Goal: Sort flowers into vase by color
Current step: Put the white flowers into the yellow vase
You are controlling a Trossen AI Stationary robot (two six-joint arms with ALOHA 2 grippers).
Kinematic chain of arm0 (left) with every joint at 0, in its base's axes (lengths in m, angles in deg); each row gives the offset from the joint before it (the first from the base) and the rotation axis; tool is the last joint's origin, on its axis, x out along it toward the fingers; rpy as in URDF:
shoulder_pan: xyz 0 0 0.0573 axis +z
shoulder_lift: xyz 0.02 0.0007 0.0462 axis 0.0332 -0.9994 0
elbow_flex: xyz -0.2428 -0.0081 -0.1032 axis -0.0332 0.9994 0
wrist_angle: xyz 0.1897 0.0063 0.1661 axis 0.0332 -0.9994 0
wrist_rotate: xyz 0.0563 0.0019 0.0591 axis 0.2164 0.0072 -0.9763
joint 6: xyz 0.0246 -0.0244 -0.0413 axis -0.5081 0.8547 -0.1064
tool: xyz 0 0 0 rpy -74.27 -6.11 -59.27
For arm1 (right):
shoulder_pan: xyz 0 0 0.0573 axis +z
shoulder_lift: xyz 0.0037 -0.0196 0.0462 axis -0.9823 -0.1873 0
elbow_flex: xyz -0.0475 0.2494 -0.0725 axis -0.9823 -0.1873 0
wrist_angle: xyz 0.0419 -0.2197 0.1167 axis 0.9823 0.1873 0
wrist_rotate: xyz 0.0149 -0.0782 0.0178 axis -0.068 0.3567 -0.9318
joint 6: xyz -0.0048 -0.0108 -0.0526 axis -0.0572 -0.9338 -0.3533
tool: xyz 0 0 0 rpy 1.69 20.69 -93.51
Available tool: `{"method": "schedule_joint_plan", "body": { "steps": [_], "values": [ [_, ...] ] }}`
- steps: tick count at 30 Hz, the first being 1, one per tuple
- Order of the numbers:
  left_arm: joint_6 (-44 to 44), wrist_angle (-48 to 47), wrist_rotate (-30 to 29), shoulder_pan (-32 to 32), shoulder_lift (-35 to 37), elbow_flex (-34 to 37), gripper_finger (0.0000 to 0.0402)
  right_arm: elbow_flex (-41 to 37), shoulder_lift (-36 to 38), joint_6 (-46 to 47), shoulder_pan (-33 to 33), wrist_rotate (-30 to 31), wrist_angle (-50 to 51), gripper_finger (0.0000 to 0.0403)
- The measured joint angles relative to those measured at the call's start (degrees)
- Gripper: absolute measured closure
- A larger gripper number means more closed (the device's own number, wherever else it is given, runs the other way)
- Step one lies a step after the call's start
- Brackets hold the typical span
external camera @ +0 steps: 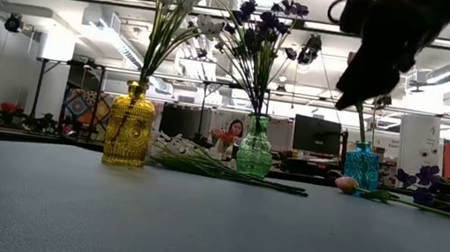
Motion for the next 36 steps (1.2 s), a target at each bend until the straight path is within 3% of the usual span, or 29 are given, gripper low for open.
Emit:
{"method": "schedule_joint_plan", "body": {
  "steps": [4,7,14,19,23,27,32,36],
  "values": [
    [6.7,-2.3,-1.4,-8.6,-2.9,1.0,0.0359,-4.7,-2.1,2.7,0.7,5.2,-9.3,0.0033],
    [10.1,-2.8,-6.2,-14.3,-5.3,2.0,0.0359,-6.9,-4.9,2.6,2.0,7.3,-15.9,0.0033],
    [22.2,-2.8,-10.7,-23.8,-10.6,3.8,0.0359,-7.5,-13.9,1.8,4.8,17.0,-26.1,0.0033],
    [30.5,-1.8,-11.9,-28.9,-16.8,5.5,0.0359,-6.9,-21.7,-2.6,4.7,17.5,-36.3,0.0033],
    [33.4,1.0,-17.3,-32.2,-22.8,7.9,0.0359,-5.8,-27.0,-5.8,2.8,18.4,-42.6,0.0033],
    [33.1,9.5,-16.2,-33.6,-27.4,9.8,0.0363,-4.9,-30.5,-6.1,-1.0,18.4,-44.0,0.0033],
    [22.5,28.7,-11.4,-33.5,-28.9,15.3,0.0366,-3.6,-33.1,-7.4,-4.5,15.2,-46.3,0.0033],
    [16.3,44.5,-11.4,-33.0,-27.2,22.9,0.0366,-2.9,-34.9,-8.9,-5.1,13.3,-50.4,0.0037]
  ]
}}
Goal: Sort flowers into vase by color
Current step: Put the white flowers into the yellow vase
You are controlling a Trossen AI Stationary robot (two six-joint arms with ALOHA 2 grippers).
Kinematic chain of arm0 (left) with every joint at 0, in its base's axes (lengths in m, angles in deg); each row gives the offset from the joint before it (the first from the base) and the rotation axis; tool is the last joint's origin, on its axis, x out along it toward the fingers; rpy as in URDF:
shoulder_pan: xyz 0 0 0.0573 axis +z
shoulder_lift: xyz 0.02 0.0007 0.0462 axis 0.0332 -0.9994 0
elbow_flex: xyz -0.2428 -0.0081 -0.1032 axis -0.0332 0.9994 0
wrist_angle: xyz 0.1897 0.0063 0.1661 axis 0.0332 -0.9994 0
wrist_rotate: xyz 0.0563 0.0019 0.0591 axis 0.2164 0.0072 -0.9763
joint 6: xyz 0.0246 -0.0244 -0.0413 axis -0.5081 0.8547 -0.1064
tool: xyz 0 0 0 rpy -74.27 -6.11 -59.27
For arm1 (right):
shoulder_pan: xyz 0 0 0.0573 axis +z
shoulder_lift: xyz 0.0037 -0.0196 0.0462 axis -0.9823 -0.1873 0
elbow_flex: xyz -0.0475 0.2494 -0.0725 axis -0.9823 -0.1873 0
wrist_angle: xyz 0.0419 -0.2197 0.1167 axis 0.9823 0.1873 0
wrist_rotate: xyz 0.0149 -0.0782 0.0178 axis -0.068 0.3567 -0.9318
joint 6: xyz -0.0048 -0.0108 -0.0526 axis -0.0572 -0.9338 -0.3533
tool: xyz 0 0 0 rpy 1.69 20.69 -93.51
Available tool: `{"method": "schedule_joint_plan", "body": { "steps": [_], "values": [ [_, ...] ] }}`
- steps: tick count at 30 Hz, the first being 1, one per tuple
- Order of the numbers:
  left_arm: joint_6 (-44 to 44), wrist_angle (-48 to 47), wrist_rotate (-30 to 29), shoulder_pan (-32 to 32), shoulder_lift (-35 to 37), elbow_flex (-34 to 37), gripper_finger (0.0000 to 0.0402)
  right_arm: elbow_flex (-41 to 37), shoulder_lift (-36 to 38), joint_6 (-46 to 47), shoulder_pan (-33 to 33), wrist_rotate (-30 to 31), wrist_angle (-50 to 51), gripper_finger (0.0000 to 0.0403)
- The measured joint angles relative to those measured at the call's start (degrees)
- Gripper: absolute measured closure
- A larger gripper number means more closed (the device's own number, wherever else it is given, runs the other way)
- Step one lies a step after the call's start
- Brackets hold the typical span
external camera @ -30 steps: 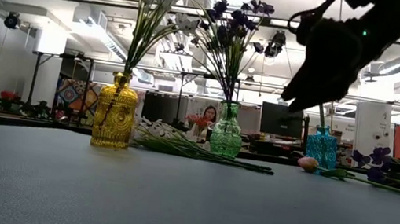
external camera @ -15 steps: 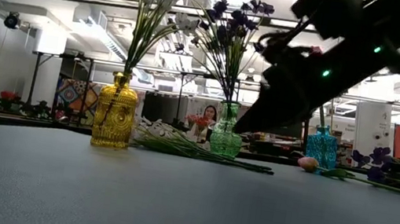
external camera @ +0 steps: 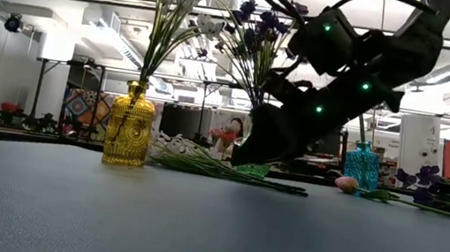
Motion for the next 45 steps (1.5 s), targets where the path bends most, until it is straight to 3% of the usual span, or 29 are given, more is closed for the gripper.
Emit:
{"method": "schedule_joint_plan", "body": {
  "steps": [5,10,18,24,28,35,38,43,45],
  "values": [
    [-0.9,15.3,-4.5,1.0,2.6,10.0,0.0366,2.1,-3.2,-0.9,-1.4,-0.6,0.3,0.0065],
    [-1.0,26.1,-5.4,2.2,4.0,15.9,0.0366,4.2,-6.1,0.6,-1.8,-1.5,1.6,0.0124],
    [-3.0,27.1,-10.2,2.6,5.4,16.8,0.0366,5.2,-6.3,5.2,-2.0,-1.7,6.0,0.0264],
    [-2.6,25.9,-17.2,2.6,6.6,16.8,0.0366,5.2,-5.6,8.2,-0.3,-3.0,9.5,0.0355],
    [-2.5,24.2,-17.2,2.6,7.7,16.9,0.0366,5.1,-3.0,11.3,2.4,-2.6,16.3,0.0378],
    [-7.6,23.1,-16.5,2.8,11.3,16.8,0.0366,4.5,5.5,19.0,7.8,-4.9,31.8,0.037],
    [-10.9,23.3,-12.0,3.3,12.4,16.7,0.0366,3.7,10.1,22.2,11.7,-3.9,34.8,0.0371],
    [-17.2,27.1,6.9,5.3,11.8,16.9,0.0366,0.6,16.6,29.5,20.4,2.0,36.4,0.0373],
    [-20.4,27.9,9.5,5.6,11.3,16.9,0.0366,-0.5,19.2,32.6,23.5,3.7,35.9,0.0373]
  ]
}}
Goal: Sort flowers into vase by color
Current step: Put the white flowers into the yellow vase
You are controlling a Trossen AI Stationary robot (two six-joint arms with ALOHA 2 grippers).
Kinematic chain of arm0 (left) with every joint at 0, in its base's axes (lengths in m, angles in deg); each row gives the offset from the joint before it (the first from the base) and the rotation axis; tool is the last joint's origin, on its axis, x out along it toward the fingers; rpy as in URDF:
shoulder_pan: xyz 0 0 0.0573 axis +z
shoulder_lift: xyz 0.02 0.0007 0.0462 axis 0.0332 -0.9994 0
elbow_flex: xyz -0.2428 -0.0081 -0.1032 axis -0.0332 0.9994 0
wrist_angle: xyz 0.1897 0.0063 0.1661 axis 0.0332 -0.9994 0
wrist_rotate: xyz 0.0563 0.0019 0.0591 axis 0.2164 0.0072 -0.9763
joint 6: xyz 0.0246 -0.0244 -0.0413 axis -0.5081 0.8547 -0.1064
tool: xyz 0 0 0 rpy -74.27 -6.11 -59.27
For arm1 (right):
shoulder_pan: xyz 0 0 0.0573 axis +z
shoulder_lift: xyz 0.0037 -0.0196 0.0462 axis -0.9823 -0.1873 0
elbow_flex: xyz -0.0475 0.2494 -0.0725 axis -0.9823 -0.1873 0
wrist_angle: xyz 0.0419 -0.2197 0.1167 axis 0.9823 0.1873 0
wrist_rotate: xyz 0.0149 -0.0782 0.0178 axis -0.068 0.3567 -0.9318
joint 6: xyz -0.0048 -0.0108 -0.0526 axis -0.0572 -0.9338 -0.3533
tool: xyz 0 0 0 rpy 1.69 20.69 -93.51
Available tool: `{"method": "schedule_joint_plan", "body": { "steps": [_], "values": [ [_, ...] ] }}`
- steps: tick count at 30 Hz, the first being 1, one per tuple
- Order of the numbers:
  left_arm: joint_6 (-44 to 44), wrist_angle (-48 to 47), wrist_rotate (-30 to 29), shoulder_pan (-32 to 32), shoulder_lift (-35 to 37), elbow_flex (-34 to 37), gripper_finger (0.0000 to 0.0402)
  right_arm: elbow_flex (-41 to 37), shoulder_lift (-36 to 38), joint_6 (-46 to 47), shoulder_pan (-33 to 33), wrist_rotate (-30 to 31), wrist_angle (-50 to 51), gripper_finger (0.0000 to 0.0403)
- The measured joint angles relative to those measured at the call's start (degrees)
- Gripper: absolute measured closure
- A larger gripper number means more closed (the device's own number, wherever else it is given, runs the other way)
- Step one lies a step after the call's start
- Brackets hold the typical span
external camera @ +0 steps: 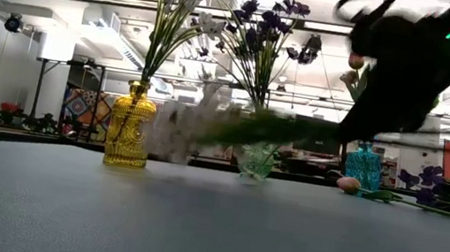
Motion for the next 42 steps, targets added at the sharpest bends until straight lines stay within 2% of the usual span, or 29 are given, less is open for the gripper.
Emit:
{"method": "schedule_joint_plan", "body": {
  "steps": [4,8,10,15,21,30,34,36,40,42],
  "values": [
    [-4.2,3.4,0.5,0.7,-0.3,0.0,0.0366,-0.9,2.9,4.5,6.1,7.2,-0.7,0.0373],
    [-6.8,7.9,6.9,0.9,-0.4,0.5,0.0366,-0.9,3.9,5.8,11.0,13.2,-2.7,0.0373],
    [-7.1,13.5,8.9,0.9,-0.4,1.6,0.0366,-0.9,3.7,5.7,13.1,14.9,-4.9,0.0373],
    [-6.4,28.0,9.2,1.1,-1.9,5.8,0.0366,-0.9,2.2,3.1,17.9,19.3,-14.1,0.0373],
    [-1.8,39.4,8.7,1.1,-4.3,8.1,0.0366,-0.9,-0.2,-4.0,22.2,24.3,-26.9,0.0374],
    [2.9,40.6,7.8,0.7,-7.4,6.6,0.035,-0.9,-4.9,-12.6,23.8,25.6,-44.4,0.0374],
    [3.3,40.8,7.7,0.8,-8.9,5.9,0.034,-0.9,-7.0,-16.3,23.7,29.0,-52.6,0.0374],
    [4.5,42.7,4.8,0.9,-9.8,5.3,0.0336,-0.8,-8.7,-20.2,23.3,31.0,-58.7,0.0374],
    [5.6,43.2,-7.0,1.1,-10.7,3.9,0.0321,-0.8,-12.2,-29.6,22.2,31.3,-70.4,0.0374],
    [5.8,43.0,-9.9,1.2,-10.8,3.7,0.0308,-0.8,-13.7,-33.7,21.9,31.1,-75.9,0.0374]
  ]
}}
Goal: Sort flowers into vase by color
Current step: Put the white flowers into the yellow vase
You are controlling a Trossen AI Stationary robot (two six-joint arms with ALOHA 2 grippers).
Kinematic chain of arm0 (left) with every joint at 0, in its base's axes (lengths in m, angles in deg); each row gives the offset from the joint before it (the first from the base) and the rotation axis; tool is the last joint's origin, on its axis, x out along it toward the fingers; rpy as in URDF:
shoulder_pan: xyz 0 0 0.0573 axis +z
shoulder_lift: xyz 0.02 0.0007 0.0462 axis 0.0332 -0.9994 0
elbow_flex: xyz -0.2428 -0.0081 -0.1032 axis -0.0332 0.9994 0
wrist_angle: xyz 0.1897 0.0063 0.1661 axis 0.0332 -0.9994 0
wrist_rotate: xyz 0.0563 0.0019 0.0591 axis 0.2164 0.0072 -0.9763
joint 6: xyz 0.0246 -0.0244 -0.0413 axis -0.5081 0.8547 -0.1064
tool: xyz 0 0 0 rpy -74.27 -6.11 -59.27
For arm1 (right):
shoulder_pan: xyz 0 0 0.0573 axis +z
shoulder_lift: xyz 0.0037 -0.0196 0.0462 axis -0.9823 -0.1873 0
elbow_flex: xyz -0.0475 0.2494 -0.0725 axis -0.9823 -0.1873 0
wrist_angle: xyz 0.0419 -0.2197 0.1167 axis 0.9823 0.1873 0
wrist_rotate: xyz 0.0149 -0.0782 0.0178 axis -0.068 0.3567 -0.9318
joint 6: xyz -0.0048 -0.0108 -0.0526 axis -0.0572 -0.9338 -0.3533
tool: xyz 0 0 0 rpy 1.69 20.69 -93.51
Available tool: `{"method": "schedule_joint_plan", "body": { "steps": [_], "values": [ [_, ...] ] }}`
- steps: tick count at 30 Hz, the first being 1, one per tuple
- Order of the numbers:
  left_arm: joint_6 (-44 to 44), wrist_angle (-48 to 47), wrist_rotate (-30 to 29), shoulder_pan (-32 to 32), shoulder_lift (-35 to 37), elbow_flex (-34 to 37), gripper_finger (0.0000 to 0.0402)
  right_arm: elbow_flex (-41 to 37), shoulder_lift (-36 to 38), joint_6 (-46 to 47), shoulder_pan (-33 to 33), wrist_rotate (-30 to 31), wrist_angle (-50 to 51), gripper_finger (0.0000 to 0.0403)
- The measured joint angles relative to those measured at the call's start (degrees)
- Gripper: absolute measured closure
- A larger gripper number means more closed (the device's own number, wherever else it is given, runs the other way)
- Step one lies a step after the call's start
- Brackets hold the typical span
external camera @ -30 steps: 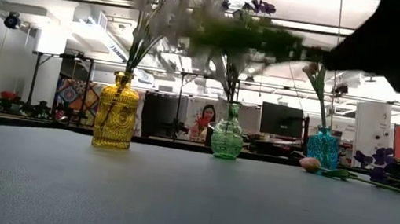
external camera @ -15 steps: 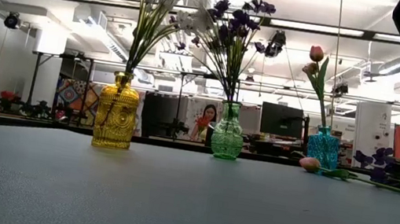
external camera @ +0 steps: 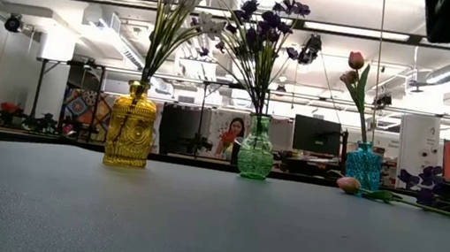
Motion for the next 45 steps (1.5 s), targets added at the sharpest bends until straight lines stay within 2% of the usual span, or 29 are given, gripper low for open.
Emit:
{"method": "schedule_joint_plan", "body": {
  "steps": [5,8,12,16,19,23,27,31,36,40,43,45],
  "values": [
    [0.4,0.1,0.0,0.5,0.0,-1.5,0.0257,0.0,-3.7,-7.2,-0.7,-1.2,-9.4,0.0374],
    [0.3,0.2,-0.8,0.8,0.0,-2.7,0.0223,0.7,-4.6,-10.3,-1.9,-6.3,-12.1,0.0374],
    [-0.3,0.0,-4.8,1.5,0.1,-4.2,0.0189,3.5,-6.6,-12.2,-4.3,-14.1,-12.3,0.0374],
    [-5.0,-0.1,-4.3,2.1,-0.1,-5.5,0.017,6.7,-8.7,-14.8,-6.6,-18.0,-11.9,0.0374],
    [-7.7,-0.7,-5.0,2.0,-0.1,-6.5,0.0167,8.4,-10.2,-16.4,-7.6,-18.0,-11.6,0.0374],
    [-8.0,-6.2,-7.7,1.6,1.8,-7.0,0.0166,8.6,-9.8,-18.2,-8.3,-17.5,-12.1,0.0374],
    [-5.8,-17.8,-11.0,0.9,3.8,-7.1,0.0166,8.4,-6.5,-23.9,-8.3,-16.3,-12.4,0.0374],
    [0.1,-32.6,-11.5,0.8,5.7,-7.1,0.0166,8.1,-0.9,-29.9,-8.2,-16.2,-10.7,0.0374],
    [10.8,-48.4,-11.0,0.8,7.2,-7.0,0.0166,7.3,8.8,-33.6,-8.2,-14.4,0.1,0.0374],
    [13.8,-49.8,-10.9,0.8,9.3,-7.0,0.0166,5.6,16.2,-32.4,-8.6,-14.3,9.1,0.0374],
    [10.8,-47.3,-11.8,0.9,10.6,-7.0,0.0166,3.0,20.8,-32.0,-8.9,-15.2,11.1,0.0374],
    [6.3,-41.6,-14.2,1.1,11.0,-7.0,0.0166,0.9,22.9,-30.4,-9.6,-17.7,10.4,0.0374]
  ]
}}
